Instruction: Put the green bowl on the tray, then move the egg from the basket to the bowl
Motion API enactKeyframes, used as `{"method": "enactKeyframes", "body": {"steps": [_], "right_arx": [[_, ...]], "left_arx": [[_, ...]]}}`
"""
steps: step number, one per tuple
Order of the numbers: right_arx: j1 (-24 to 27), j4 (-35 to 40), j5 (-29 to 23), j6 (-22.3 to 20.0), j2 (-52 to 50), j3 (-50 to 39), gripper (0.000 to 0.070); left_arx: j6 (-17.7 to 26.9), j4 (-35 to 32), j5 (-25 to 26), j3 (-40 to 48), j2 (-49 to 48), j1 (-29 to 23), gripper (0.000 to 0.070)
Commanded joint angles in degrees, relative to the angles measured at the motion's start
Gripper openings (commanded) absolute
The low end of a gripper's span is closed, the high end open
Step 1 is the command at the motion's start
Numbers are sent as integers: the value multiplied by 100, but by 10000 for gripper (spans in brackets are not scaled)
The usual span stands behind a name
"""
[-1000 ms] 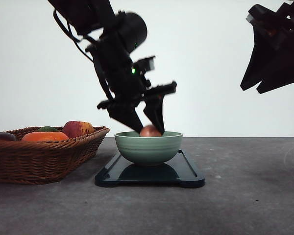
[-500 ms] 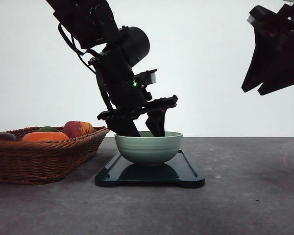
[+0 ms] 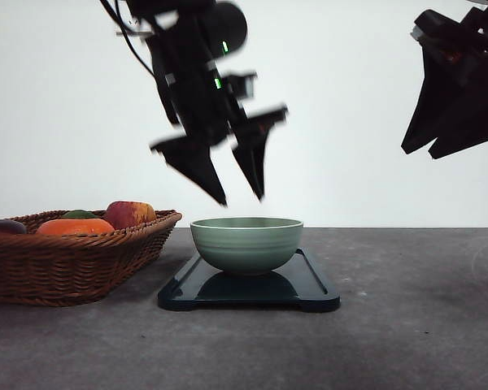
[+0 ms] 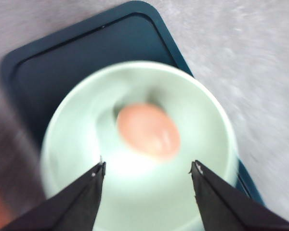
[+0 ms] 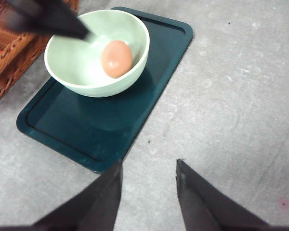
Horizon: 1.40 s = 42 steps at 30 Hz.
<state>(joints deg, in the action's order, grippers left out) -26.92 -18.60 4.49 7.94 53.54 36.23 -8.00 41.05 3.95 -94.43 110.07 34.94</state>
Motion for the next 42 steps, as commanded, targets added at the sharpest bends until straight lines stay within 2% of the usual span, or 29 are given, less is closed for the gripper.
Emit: {"method": "enactKeyframes", "body": {"steps": [1, 5, 10, 13, 17, 22, 26, 31, 36, 41, 42], "right_arx": [[-33, 33, -2, 61, 33, 37, 209], [-33, 29, -2, 61, 35, 37, 209], [-33, 7, -2, 61, 33, 37, 209], [-35, 3, 0, 61, 33, 37, 209], [-35, -1, -2, 57, 35, 37, 209], [-35, -2, 8, -12, 35, 37, 209], [-35, -9, 119, -264, 34, 37, 210], [-41, -12, 540, -516, 35, 37, 210], [-169, -42, 641, -565, 35, 37, 210], [-226, -88, 799, -562, 29, 37, 210], [-226, -90, 820, -562, 28, 38, 206]], "left_arx": [[-119, 70, -16, -101, -161, -13, 360], [-23, -414, -17, 665, -808, -43, 352], [-34, -1707, -17, 2533, -1986, -48, 351], [-112, -2166, -16, 3561, -2699, -93, 351], [-222, -2273, -17, 4584, -3595, -185, 351], [-297, -2254, -24, 5462, -4683, -355, 351], [-400, -2139, -94, 5960, -5519, -603, 351], [-409, -1772, -98, 6207, -6267, -993, 351], [-406, -1659, -98, 6209, -6543, -1288, 350], [-431, -1561, -98, 6209, -6558, -1322, 351], [-430, -1536, -97, 6209, -6558, -1321, 332]]}}
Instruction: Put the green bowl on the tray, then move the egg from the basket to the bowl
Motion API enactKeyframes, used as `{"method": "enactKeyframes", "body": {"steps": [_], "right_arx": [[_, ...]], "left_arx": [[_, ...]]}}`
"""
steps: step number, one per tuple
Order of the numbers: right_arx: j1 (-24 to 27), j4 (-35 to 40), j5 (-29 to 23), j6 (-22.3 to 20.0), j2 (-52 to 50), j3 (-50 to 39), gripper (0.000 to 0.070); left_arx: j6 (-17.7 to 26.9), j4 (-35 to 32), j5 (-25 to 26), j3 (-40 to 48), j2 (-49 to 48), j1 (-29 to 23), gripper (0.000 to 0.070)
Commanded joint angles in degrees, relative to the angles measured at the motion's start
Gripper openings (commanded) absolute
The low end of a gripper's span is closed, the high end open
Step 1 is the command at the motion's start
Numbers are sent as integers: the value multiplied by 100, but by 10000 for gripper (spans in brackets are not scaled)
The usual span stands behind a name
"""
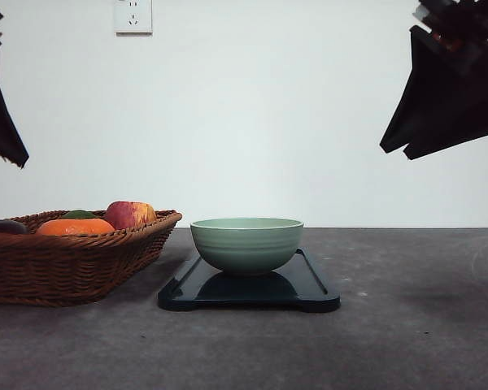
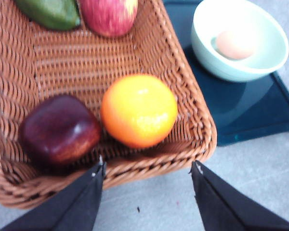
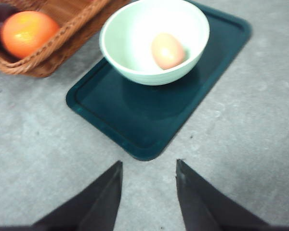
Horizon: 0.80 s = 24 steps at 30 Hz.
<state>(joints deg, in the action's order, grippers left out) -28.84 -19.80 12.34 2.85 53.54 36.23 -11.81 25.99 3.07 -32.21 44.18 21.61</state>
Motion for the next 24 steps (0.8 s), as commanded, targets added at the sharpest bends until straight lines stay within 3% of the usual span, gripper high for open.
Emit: {"method": "enactKeyframes", "body": {"steps": [1, 2, 3, 20, 24], "right_arx": [[-35, 33, 28, -48, 28, 39, 170], [-33, 45, 1, -33, 28, 39, 41], [-33, 69, -16, -22, 29, 39, 10], [-33, 60, 117, -11, 21, 46, 17], [-33, 60, 117, -11, 21, 46, 17]], "left_arx": [[-48, -5, -9, -13, 31, 13, 266], [-48, 4, -9, -13, 31, 13, 64], [-65, 5, -9, -13, 31, 13, 10], [-74, -22, -9, -17, 15, 15, 0], [956, -295, -46, 114, -295, -192, 0]]}}
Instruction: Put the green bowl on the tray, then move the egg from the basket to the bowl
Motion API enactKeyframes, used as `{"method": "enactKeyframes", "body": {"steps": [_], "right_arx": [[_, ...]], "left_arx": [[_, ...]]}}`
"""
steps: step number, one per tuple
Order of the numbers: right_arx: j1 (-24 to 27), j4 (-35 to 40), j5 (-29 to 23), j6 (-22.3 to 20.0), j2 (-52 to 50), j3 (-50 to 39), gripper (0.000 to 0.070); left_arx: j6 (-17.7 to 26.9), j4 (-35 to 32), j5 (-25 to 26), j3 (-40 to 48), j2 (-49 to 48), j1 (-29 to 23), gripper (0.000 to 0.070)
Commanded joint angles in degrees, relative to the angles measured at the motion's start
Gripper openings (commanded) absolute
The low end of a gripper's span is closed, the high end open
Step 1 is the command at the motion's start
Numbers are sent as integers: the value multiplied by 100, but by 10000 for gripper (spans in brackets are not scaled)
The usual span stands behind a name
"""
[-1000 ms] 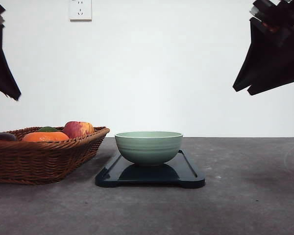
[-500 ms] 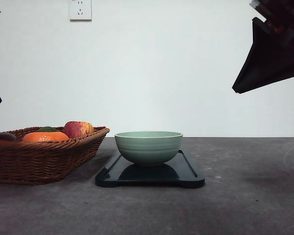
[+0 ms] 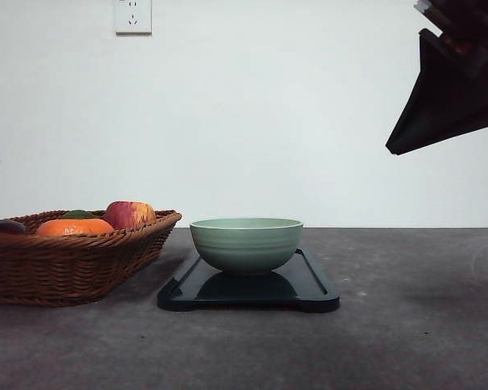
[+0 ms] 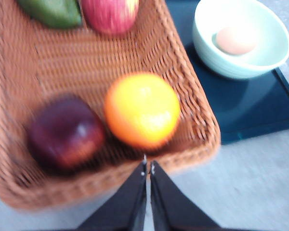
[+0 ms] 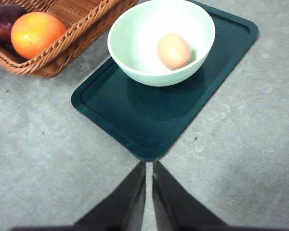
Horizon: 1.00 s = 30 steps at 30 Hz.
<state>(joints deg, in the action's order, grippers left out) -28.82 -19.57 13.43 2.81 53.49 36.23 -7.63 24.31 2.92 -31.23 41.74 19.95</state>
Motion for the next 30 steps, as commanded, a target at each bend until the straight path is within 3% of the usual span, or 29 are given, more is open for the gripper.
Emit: {"method": "enactKeyframes", "body": {"steps": [1, 4, 12, 20, 30], "right_arx": [[-35, 37, 9, -7, 26, 46, 17], [-35, 37, 9, -7, 26, 46, 17], [-31, 45, 8, -7, 26, 46, 17], [-31, 46, 9, -7, 26, 46, 17], [-31, 48, 9, -7, 26, 48, 17]], "left_arx": [[758, -328, -29, 121, -199, -136, 0], [1122, -708, -2, 445, -662, -544, 0], [1137, -926, -4, 1594, -2342, -1536, 0], [1006, -1656, -10, 3003, -3776, -1812, 0], [946, -1366, -11, 3049, -4155, -1877, 0]]}}
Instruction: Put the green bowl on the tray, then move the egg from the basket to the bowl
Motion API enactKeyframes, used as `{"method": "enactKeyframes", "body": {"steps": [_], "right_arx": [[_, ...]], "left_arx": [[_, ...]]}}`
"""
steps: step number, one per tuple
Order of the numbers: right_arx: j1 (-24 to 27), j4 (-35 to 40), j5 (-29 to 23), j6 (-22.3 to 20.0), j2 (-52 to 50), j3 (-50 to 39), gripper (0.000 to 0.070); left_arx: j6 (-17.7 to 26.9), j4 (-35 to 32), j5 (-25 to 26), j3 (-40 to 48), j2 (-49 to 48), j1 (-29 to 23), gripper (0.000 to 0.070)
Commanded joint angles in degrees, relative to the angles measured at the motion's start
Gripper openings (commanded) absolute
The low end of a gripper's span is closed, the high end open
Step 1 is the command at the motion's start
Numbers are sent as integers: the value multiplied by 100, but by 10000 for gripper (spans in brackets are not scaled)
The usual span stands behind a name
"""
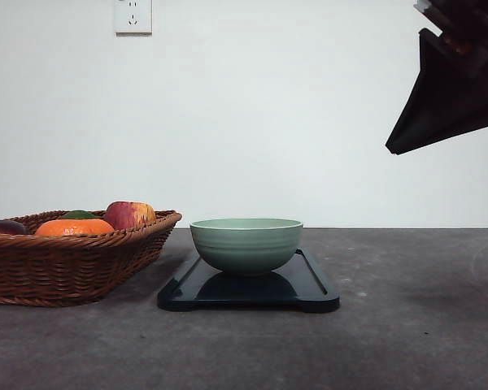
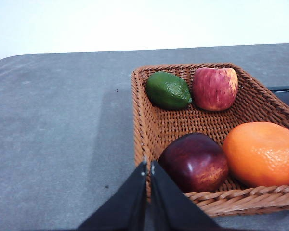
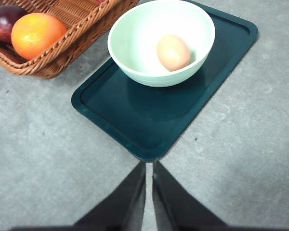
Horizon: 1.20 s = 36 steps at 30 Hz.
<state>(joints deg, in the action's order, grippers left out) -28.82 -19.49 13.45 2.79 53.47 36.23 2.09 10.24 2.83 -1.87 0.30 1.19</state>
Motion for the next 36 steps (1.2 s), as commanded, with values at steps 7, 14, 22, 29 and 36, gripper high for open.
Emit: {"method": "enactKeyframes", "body": {"steps": [7, 14, 22, 29, 36], "right_arx": [[-31, 44, 7, -5, 28, 48, 17], [-31, 44, 7, -5, 26, 48, 17], [-12, -74, -202, -524, -176, 46, 17], [337, 405, -914, -825, -1414, -783, 18], [1389, 780, -916, -829, -3505, -2151, 17]], "left_arx": [[-17, 42, -2, 111, -6, 22, 0], [-17, 42, -2, 111, -5, 22, 0], [-17, 42, -2, 111, -7, 22, 0], [-17, 44, -2, 109, -7, 22, 0], [-17, 44, -2, 109, -7, 22, 0]]}}
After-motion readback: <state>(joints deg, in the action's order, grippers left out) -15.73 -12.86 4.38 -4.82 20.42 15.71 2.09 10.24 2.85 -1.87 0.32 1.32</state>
